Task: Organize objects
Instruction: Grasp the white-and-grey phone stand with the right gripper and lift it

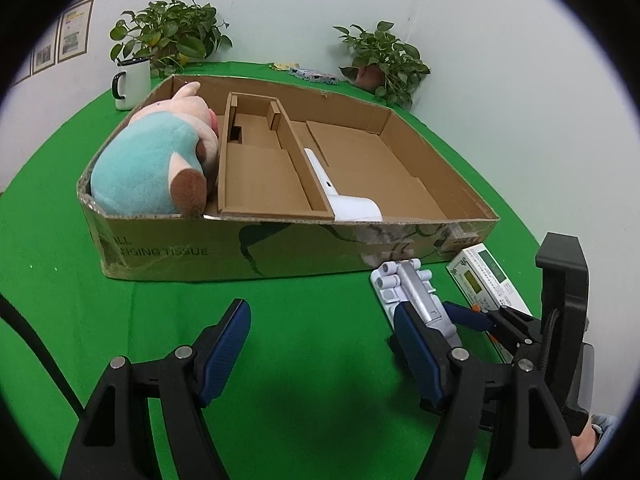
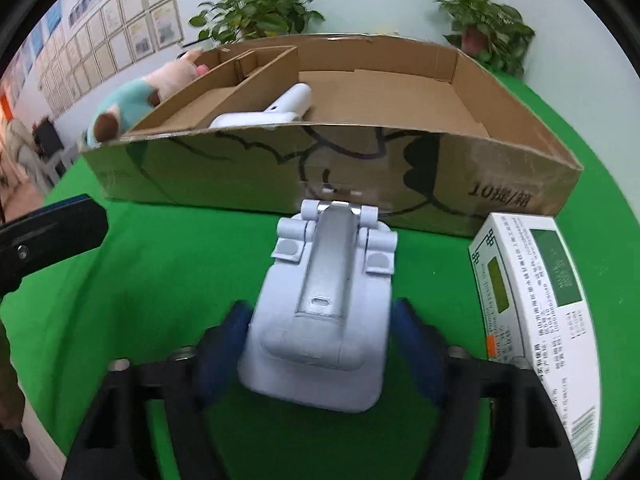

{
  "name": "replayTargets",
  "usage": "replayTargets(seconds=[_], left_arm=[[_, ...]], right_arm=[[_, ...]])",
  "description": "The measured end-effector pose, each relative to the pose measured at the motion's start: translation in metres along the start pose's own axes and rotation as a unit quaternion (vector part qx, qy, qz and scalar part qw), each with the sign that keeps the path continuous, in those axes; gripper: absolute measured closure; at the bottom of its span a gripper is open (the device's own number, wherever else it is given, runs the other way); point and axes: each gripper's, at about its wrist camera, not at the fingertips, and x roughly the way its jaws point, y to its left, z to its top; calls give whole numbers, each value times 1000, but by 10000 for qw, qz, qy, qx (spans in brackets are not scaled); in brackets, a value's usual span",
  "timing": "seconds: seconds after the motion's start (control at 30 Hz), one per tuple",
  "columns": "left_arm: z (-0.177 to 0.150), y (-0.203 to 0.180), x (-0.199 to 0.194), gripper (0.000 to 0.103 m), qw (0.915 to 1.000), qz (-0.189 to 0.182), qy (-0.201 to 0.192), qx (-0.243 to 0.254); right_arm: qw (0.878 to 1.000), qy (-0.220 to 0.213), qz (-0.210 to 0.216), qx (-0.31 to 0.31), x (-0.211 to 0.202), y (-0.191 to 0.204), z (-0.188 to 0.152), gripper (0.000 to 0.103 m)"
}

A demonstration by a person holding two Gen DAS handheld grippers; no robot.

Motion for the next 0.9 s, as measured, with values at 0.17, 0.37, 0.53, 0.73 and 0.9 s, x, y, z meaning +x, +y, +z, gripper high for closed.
replayTargets(seconds=[0.17,0.37,0.53,0.73,0.9], left_arm=[[-27,2,-7,31,9964,-701,382,-287],[-57,-7,13,31,9758,-1732,1034,-842],[-63,-22,30,38,9634,-2127,1304,-978],[-64,-24,37,44,9576,-2290,1260,-1213],[-68,-20,34,59,9558,-2252,1305,-1364]], right_arm=[[9989,97,432,-149,-30,9,-36,37],[9959,-428,711,-352,-66,21,-77,2],[9934,-663,625,-691,-70,29,-82,2],[9959,-470,441,-634,-54,28,-74,30],[9973,-531,255,-445,-54,25,-79,36]])
